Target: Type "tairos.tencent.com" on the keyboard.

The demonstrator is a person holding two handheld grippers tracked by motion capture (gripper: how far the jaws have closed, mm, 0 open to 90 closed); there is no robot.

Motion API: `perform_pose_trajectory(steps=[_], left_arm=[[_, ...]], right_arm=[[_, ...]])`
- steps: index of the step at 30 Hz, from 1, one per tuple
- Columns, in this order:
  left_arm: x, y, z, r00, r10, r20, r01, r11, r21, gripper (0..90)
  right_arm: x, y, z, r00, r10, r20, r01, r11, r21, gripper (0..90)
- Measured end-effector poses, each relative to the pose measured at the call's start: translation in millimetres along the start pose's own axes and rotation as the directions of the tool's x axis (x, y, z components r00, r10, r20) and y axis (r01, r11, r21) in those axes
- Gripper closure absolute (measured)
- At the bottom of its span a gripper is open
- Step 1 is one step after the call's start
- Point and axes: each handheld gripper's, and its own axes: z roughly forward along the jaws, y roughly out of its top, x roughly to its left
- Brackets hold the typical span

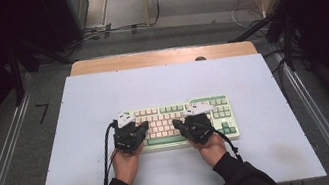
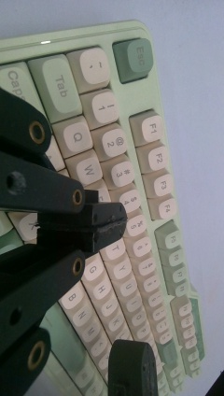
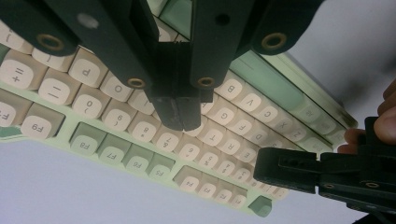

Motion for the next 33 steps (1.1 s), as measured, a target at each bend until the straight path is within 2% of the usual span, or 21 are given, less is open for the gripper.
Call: perform_pose_trajectory(steps=[6,33], left_arm=[[1.7,2.3,3.9,0.9999,-0.004,-0.014,0.004,1.0000,-0.001,90.0],[3.2,3.2,12.1,0.9996,0.001,-0.027,0.000,1.0000,0.009,90.0]], right_arm=[[1.0,-0.4,0.4,1.0000,-0.006,-0.001,0.006,1.000,0.002,87.7],[1.5,-1.3,1.9,0.9999,-0.012,-0.003,0.012,1.000,0.010,87.8]])
